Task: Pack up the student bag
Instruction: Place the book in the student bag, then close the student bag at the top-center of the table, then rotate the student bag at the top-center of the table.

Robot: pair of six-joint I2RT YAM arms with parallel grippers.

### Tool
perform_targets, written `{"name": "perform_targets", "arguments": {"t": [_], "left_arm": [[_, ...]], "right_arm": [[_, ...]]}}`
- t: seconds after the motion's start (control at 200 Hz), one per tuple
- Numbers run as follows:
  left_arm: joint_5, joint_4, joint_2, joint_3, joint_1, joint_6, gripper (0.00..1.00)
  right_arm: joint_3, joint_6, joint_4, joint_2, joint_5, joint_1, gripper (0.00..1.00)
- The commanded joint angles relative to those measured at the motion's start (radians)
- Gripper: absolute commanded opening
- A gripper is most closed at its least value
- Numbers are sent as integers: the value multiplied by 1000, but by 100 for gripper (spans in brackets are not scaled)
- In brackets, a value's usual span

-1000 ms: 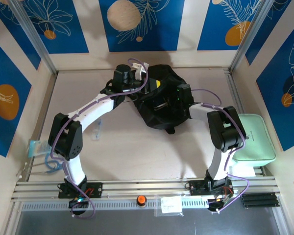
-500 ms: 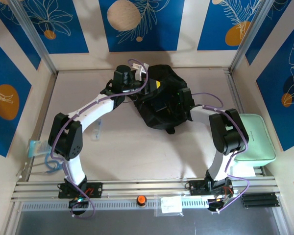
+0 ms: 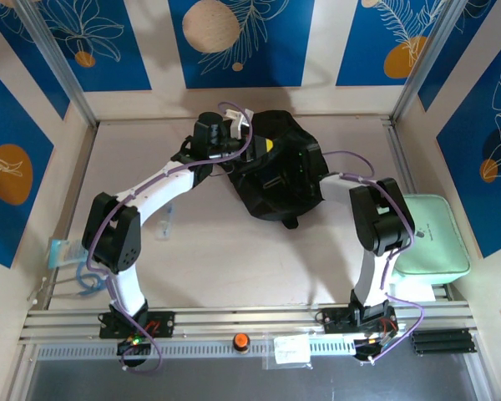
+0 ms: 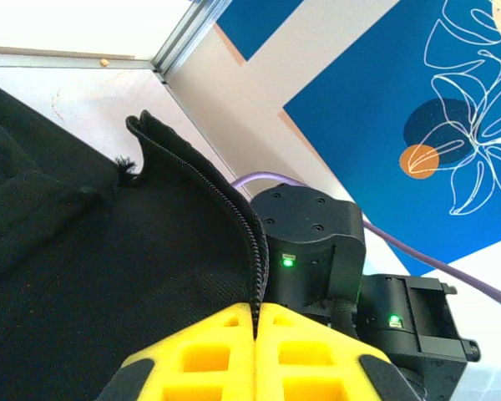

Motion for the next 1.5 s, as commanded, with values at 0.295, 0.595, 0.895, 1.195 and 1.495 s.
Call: {"name": "perform_targets", "arguments": {"t": [0.295,0.595,0.895,1.195,1.495], "left_arm": [[-7,-73,-2,-12,-12,12,0],[-105,-223,-5,-67,4,56,55],[-222,-291,-30,-182,134,-78,66],[-216,-263,82,-161,213,-194,49],[-214,-273,231,-6,215,-208,30]], "right_arm": [[-340,-143,-231,-613,72,-80,55],[-243,-352,-487,-876,113,-198,73],[-190,-375,-493,-816,43,-180,76],[-187,-360,-490,-775,36,-144,75],[-239,-327,-503,-738,-20,-141,73]]}}
